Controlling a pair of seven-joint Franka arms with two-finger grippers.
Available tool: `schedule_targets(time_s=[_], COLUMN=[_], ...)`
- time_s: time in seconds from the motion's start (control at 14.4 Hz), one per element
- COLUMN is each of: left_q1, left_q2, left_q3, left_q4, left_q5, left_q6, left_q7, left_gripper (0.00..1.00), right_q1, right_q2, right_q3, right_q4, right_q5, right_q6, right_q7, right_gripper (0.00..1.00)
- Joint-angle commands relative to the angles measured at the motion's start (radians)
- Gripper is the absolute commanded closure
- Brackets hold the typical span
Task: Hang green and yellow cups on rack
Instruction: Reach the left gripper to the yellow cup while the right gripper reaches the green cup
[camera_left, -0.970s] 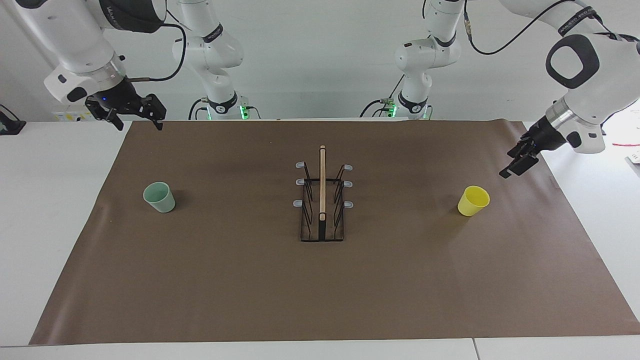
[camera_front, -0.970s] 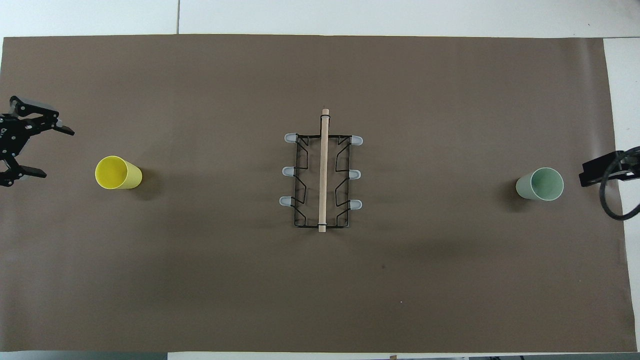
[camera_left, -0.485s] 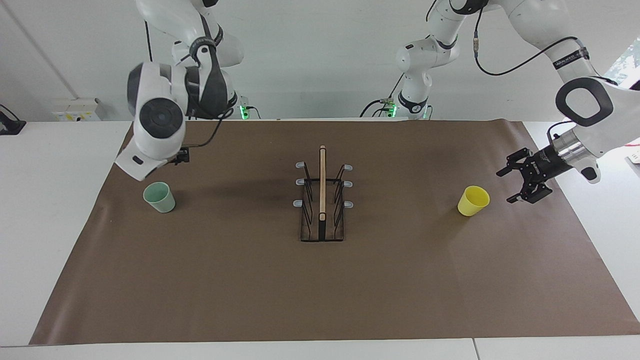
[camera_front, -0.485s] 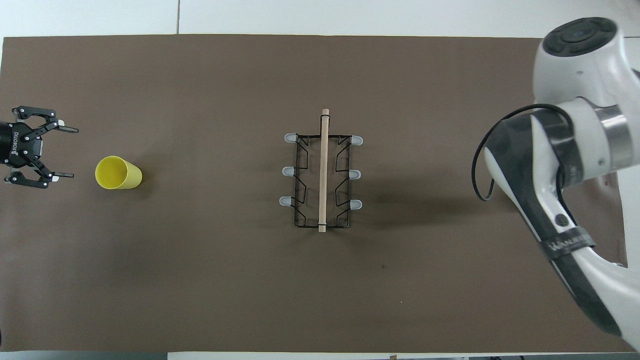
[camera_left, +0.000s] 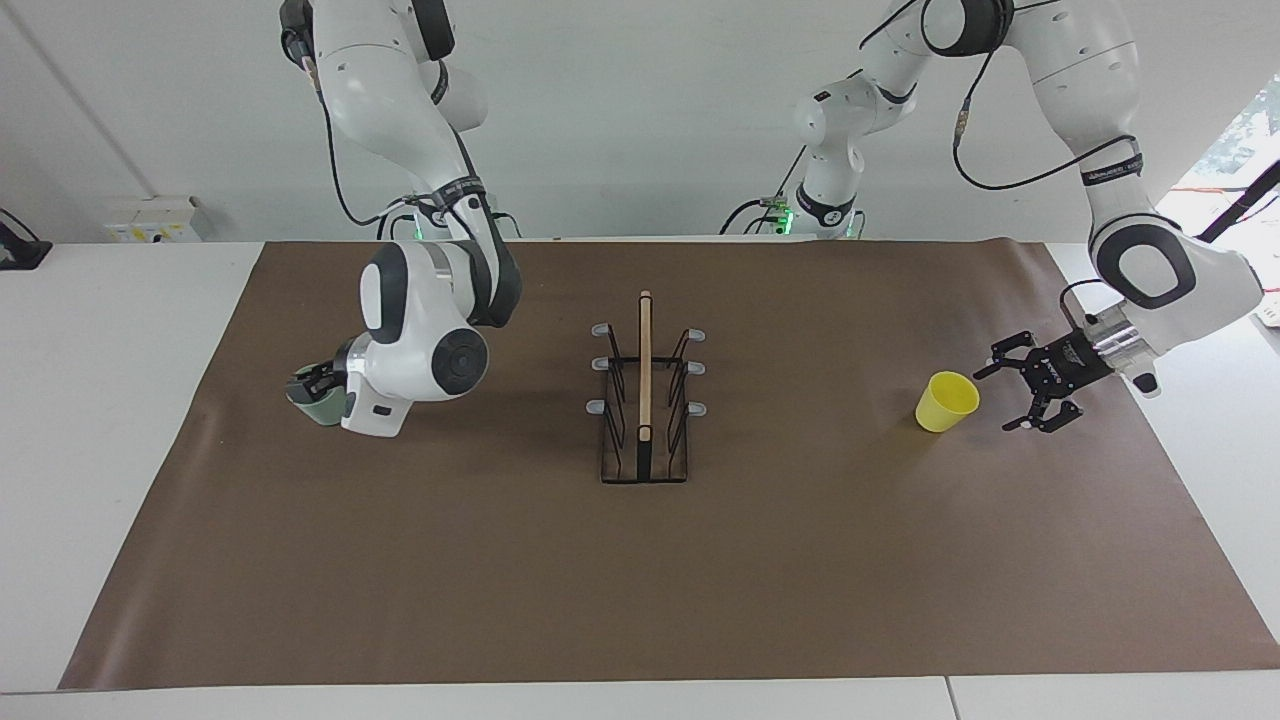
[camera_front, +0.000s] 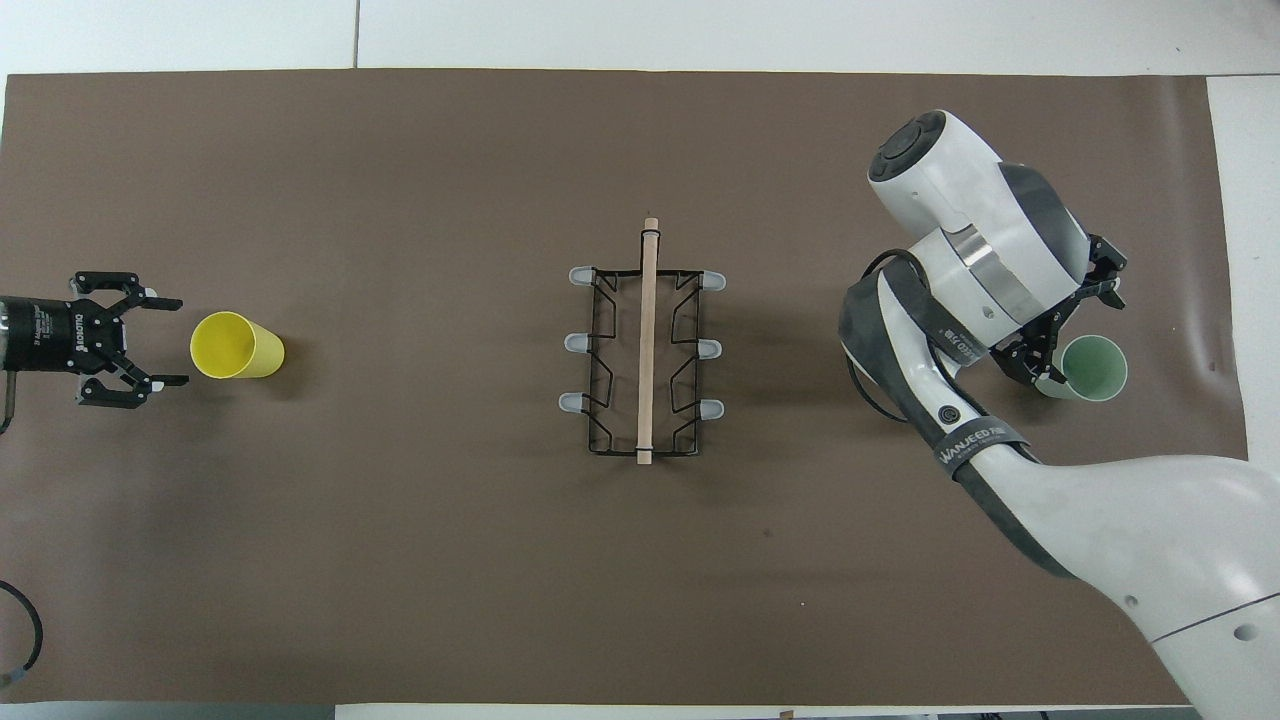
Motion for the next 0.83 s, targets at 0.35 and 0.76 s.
schedule_targets(time_s=[0.35, 0.76], left_q1=[0.020, -0.019], left_q2=[-0.084, -0.110], left_q3=[-0.007, -0.009], left_q4=[-0.214, -0.310], left_q5=[-0.327, -0.614], left_q6=[0.076, 0.176], left_q7=[0.223, 0.320], left_gripper=[0.00, 0.00], right_q1=[0.030, 0.026], right_q2=[-0.016, 0.010], right_q3=[0.037, 0.036], right_q4=[-0.284, -0.394], right_q5=[-0.216, -0.359], right_q6=[0.173, 0.245], right_q7=[-0.104, -0.099], right_gripper=[0.00, 0.00])
